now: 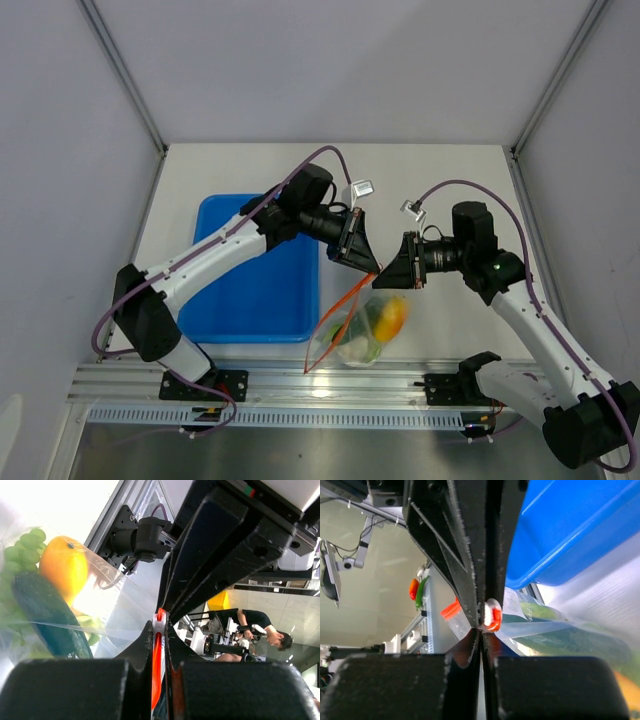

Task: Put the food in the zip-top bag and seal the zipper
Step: Zip the zipper food storage bag at the center of the board.

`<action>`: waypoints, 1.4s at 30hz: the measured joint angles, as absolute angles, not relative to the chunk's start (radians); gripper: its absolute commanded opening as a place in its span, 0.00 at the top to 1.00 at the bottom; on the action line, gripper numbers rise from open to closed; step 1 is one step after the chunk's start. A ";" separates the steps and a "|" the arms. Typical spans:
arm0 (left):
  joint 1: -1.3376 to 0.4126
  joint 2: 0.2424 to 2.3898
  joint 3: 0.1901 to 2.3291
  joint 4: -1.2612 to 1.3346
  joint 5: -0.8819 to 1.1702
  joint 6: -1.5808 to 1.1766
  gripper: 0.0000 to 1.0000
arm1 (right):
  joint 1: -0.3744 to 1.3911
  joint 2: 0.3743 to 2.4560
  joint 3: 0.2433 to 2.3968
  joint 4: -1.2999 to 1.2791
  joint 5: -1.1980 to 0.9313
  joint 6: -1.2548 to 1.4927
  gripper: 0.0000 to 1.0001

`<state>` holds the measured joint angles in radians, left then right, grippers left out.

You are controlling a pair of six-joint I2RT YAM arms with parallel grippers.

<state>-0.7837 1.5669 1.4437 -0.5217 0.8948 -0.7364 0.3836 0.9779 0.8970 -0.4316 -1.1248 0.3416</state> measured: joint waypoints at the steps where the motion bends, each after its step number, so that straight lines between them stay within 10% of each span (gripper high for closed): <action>1: -0.784 1.565 1.438 -0.514 0.896 -0.736 0.99 | 0.383 0.979 0.897 -0.433 -1.121 0.347 1.00; 33: -0.806 1.529 1.448 -0.646 0.737 -0.670 0.99 | 0.300 0.899 0.817 -0.368 -0.897 0.546 1.00; 42: -0.806 1.519 1.448 -0.657 0.744 -0.669 0.99 | 0.291 1.000 0.916 -0.510 -0.903 0.407 0.51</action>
